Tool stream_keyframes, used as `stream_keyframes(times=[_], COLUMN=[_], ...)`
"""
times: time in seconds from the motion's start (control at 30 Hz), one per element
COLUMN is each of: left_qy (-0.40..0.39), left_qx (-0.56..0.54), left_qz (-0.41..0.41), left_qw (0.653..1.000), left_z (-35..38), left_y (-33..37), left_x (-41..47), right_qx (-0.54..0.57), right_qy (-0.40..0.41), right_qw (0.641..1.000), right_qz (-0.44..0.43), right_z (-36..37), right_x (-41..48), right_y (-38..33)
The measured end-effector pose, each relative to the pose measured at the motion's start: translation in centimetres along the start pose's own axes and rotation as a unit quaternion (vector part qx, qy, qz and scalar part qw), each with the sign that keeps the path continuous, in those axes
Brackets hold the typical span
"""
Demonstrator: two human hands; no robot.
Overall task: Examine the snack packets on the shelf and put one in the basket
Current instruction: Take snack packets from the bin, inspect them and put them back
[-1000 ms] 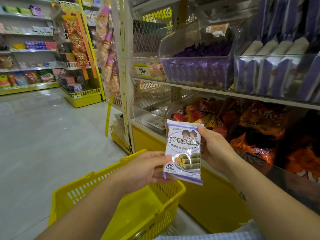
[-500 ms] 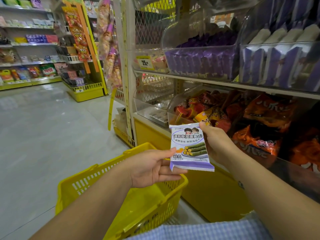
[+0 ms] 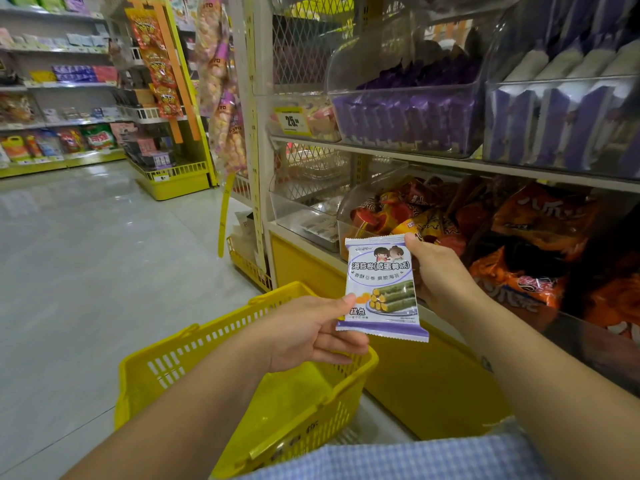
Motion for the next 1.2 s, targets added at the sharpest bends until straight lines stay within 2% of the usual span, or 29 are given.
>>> stream_keyframes(times=[0.17, 0.23, 0.3, 0.37, 0.4, 0.47, 0.57, 0.63, 0.7, 0.83, 0.93, 1.0, 1.07, 1.13, 1.2], left_qy=[0.043, 0.135, 0.241, 0.272, 0.261, 0.219, 0.157, 0.132, 0.112, 0.043, 0.017, 0.018, 0.042, 0.098, 0.173], left_qx=[0.171, 0.255, 0.287, 0.297, 0.294, 0.243, 0.127, 0.079, 0.034, -0.091, -0.176, -0.187, -0.159, -0.090, 0.018], left_qz=[0.075, 0.139, 0.224, 0.299, 0.316, 0.289, 0.226, 0.225, 0.211, 0.129, 0.132, 0.138, 0.149, 0.184, 0.237], left_qw=[0.981, 0.947, 0.900, 0.865, 0.863, 0.900, 0.953, 0.962, 0.970, 0.986, 0.975, 0.973, 0.975, 0.974, 0.956], left_z=[-0.3, -0.7, -0.9, -0.5, -0.3, 0.2, 0.5, 0.6, 0.4, 0.5, 1.0, 1.0, 0.8, 0.2, -0.7], left_y=[0.1, 0.2, 0.4, 0.6, 0.6, 0.4, 0.2, 0.5, 0.8, 0.9, 1.0, 1.2, 1.4, 1.7, 2.2], left_x=[-0.3, 0.2, 0.3, 0.2, 0.2, 0.5, 0.8, 0.7, 0.6, 0.1, 0.1, 0.0, 0.1, 0.0, -0.2], right_qx=[0.006, 0.008, 0.009, 0.032, 0.047, 0.053, 0.024, 0.014, 0.022, 0.002, 0.034, 0.034, 0.029, -0.022, -0.097], right_qy=[-0.023, -0.023, -0.017, -0.008, -0.010, -0.043, -0.143, -0.202, -0.225, -0.161, -0.204, -0.224, -0.201, -0.167, -0.156], right_qw=[0.999, 0.999, 0.998, 0.998, 0.997, 0.996, 0.986, 0.975, 0.968, 0.983, 0.978, 0.973, 0.976, 0.976, 0.961], right_qz=[-0.024, -0.042, -0.057, -0.057, -0.056, -0.064, -0.083, -0.092, -0.105, -0.092, -0.036, -0.043, -0.073, -0.140, -0.205], right_z=[0.3, 0.5, 0.8, 1.2, 1.5, 1.9, 3.0, 3.5, 3.6, 2.9, 2.9, 3.0, 2.8, 2.4, 2.3], right_x=[-0.3, -0.6, -0.9, -1.4, -1.7, -2.4, -3.5, -4.1, -4.2, -3.4, -3.6, -4.2, -4.3, -4.3, -4.4], right_y=[-0.5, -0.7, -0.6, -0.6, -0.6, -0.6, -0.2, 0.1, 0.1, -0.2, 0.1, -0.1, -0.4, -0.7, -0.9])
Point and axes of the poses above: each hand's wrist, its own x-axis towards the middle knuckle, its own z-axis out of the palm, y = z × x, the point moved 2 cm from there along x, towards the middle knuckle, and after that the axes turned 8 degrees about y, right-handed, at the moved point
